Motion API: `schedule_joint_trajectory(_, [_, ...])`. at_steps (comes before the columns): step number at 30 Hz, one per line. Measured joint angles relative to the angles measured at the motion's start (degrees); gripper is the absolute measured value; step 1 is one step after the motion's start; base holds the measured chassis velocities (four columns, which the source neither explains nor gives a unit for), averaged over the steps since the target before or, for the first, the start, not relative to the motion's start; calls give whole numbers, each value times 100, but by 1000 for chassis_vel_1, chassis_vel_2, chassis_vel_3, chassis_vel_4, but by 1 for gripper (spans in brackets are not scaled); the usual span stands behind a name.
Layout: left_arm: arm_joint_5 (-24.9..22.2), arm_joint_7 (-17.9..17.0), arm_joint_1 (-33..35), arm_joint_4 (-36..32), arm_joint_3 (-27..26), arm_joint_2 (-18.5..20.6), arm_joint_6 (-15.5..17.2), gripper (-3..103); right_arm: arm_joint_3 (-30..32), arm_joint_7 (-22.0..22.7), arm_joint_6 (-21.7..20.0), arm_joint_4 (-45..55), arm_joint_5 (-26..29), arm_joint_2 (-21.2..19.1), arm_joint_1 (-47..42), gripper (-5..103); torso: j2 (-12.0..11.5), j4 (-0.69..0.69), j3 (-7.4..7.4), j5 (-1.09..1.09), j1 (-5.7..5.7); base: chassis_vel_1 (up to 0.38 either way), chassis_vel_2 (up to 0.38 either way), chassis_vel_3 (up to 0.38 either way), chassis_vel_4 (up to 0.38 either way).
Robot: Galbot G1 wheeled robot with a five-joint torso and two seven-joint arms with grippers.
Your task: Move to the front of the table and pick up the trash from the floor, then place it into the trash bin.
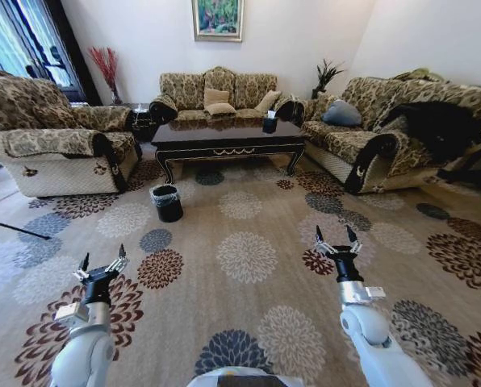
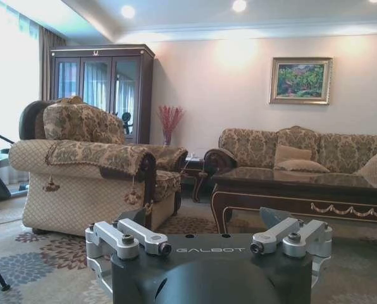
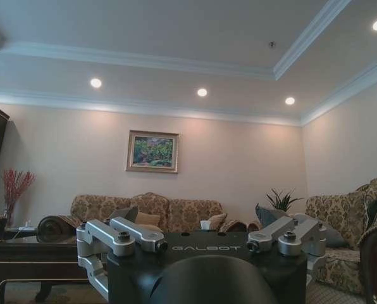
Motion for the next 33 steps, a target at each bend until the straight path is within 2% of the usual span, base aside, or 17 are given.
schedule_joint_trajectory(33, [0,0,0,0,0,0,0,100,0,0,0,0,0,0,0,100,769,0,461,0,311,0,0,0,0])
